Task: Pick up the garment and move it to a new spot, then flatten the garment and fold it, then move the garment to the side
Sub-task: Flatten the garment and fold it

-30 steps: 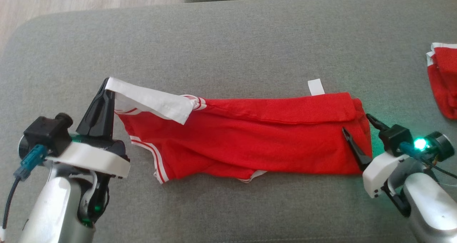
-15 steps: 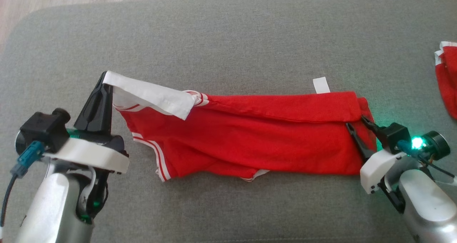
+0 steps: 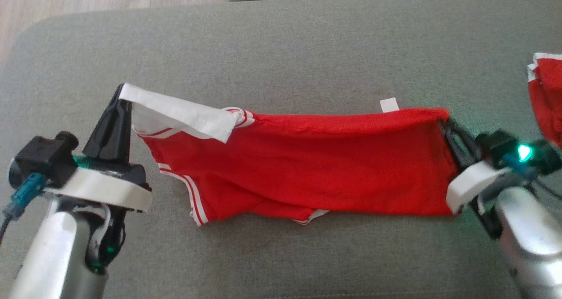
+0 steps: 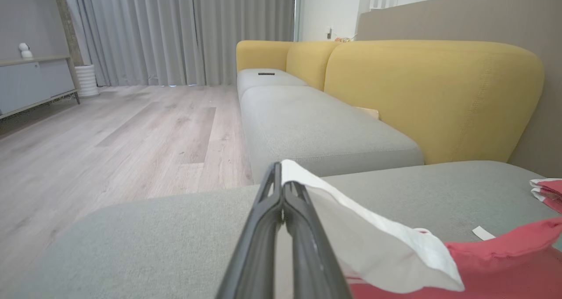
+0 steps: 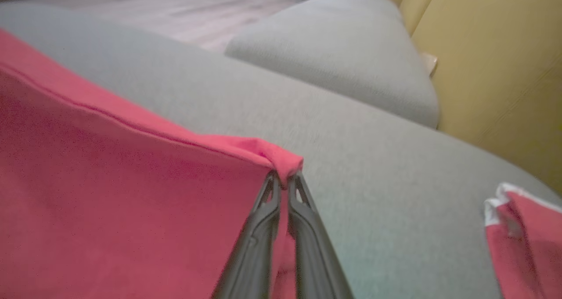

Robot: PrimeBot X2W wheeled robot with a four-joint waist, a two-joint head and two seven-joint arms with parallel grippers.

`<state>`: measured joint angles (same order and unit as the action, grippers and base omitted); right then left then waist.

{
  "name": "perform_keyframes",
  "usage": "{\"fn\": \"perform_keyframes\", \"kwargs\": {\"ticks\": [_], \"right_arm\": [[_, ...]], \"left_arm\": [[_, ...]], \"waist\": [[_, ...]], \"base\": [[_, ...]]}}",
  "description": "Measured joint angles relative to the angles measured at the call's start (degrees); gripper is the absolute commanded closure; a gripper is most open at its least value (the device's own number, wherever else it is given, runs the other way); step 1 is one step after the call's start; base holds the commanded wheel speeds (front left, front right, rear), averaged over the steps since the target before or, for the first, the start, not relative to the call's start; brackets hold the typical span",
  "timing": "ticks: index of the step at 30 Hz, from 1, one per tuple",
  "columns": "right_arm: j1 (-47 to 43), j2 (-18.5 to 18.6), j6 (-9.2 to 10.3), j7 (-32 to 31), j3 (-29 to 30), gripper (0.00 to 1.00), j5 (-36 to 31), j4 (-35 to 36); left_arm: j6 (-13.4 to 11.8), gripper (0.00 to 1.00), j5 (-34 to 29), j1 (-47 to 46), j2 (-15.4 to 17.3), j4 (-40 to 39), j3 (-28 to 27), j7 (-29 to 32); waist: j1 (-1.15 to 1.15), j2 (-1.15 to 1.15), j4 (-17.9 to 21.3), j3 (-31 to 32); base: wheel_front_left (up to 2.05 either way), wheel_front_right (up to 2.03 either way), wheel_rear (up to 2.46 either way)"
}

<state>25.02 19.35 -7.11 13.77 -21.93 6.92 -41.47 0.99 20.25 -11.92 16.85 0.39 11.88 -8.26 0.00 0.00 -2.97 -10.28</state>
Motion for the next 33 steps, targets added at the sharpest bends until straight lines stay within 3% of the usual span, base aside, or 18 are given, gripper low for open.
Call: {"fn": "perform_keyframes", "kwargs": {"ticks": [6,10,14,17,21,28,33], "right_arm": [[2.4,2.5,0.00,0.2,3.9,1.00,0.8,9.4],[9.6,6.4,0.00,-5.9,4.6,1.00,2.7,16.5],[21.2,7.6,0.00,-11.3,3.5,1.00,6.2,18.7],[31.5,7.8,0.00,-14.5,1.4,1.00,8.6,17.0],[45.1,9.2,0.00,-16.1,-0.6,1.00,9.6,10.8],[61.2,9.7,0.00,-11.5,-2.9,1.00,7.0,-0.1],[65.8,9.8,0.00,-6.9,-4.5,1.00,5.5,-5.8]], "left_arm": [[1.0,1.00,0.1,-2.3,2.5,-3.4,-0.5,1.6],[3.2,1.00,1.9,-13.1,5.7,-3.8,-1.8,5.5],[5.2,1.00,8.2,-25.4,5.4,1.1,-1.0,10.7],[5.8,1.00,10.7,-36.3,4.9,6.8,0.3,12.9],[6.1,1.00,9.5,-53.3,4.8,16.0,3.1,11.5],[6.1,1.00,3.5,-75.5,3.1,31.8,6.0,-0.1],[6.2,1.00,2.0,-82.5,0.6,38.2,8.0,-5.8]], "waist": [[0.00,0.00,0.8,1.0],[0.00,0.00,1.8,-0.1],[0.00,0.00,2.1,-2.5],[0.00,0.00,2.4,-5.1],[0.00,0.00,2.4,-9.4],[0.01,0.00,3.0,-16.4],[0.01,0.00,3.2,-19.8]], "base": [[0.00,0.00,0.00],[0.00,0.00,0.00],[0.00,0.00,0.00],[0.00,0.00,0.00],[0.00,0.00,0.00],[0.00,0.00,0.00],[0.00,0.00,0.00]]}}
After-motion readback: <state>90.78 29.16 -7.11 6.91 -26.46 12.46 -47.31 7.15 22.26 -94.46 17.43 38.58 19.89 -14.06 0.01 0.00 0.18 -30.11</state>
